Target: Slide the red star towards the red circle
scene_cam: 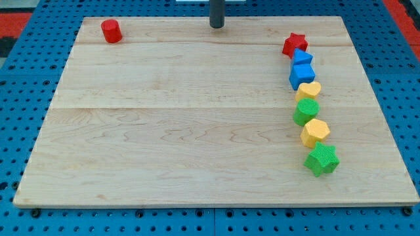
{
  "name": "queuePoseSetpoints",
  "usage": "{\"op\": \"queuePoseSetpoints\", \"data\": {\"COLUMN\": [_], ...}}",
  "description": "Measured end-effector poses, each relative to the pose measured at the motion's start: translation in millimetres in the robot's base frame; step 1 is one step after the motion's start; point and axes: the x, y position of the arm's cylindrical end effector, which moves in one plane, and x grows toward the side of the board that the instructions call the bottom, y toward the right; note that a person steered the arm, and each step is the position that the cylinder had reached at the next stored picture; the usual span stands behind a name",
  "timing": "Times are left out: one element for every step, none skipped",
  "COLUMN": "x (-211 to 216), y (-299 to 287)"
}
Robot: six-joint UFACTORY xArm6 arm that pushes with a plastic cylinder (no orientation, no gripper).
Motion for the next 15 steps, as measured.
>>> {"op": "queuePoseSetpoints", "data": {"x": [0.3, 0.6, 2.1, 17.4, 52.9, 58.9, 89.6, 142.9, 96.7, 136.0, 119.6, 83.2, 41.4, 30.0, 41.8], "y": [48.0, 55.7, 82.6, 109.2, 147.2, 214.9, 219.6, 172.4, 149.7, 210.1, 257.6, 219.3, 129.7, -8.4, -80.0]}}
